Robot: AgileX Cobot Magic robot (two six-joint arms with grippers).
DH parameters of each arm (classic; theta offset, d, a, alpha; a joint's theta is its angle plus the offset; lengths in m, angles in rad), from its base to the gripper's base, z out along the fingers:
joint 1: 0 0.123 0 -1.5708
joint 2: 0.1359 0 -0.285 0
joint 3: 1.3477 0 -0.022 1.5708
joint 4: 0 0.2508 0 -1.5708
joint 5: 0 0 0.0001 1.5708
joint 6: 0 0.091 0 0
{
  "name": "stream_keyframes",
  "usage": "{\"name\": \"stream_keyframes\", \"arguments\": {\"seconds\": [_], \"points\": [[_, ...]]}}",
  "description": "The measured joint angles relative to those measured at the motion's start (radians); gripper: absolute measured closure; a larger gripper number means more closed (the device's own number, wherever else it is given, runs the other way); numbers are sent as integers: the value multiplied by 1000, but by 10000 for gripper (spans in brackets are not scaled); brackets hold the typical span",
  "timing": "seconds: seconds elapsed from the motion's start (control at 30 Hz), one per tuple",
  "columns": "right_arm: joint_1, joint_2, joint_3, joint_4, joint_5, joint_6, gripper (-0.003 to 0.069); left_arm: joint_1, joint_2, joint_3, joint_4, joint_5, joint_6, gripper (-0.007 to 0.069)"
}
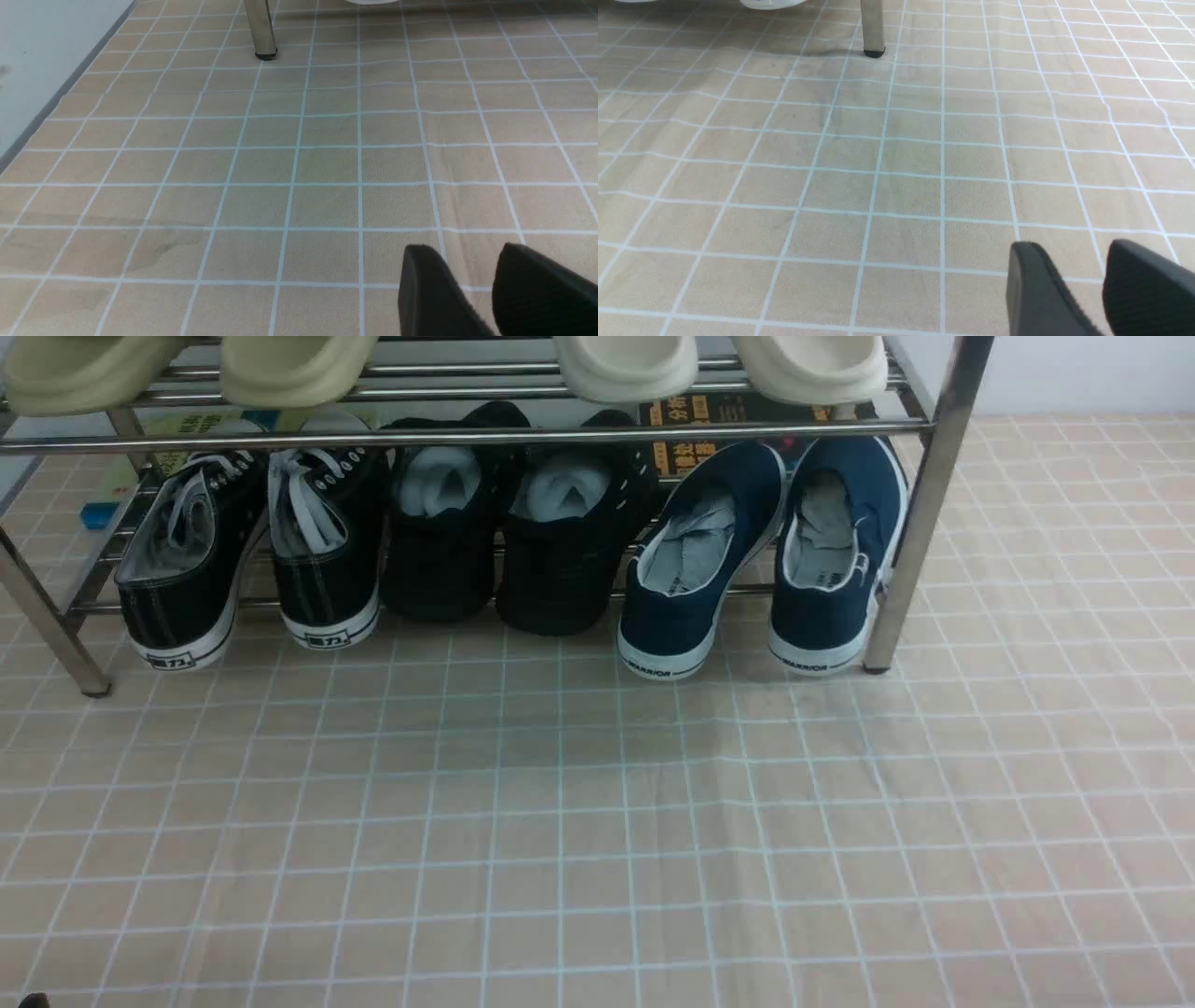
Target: Take the shoes off the shelf from the light coffee tablecloth by hand.
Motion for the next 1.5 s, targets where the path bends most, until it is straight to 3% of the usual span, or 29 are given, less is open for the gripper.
{"name": "stream_keyframes", "arguments": {"seconds": [0.97, 1.5], "points": [[0, 0, 0, 0, 0, 0, 419, 0, 0, 0, 0, 0, 0, 384], [0, 0, 5, -65, -30, 0, 419, 0, 0, 0, 0, 0, 0, 384]]}}
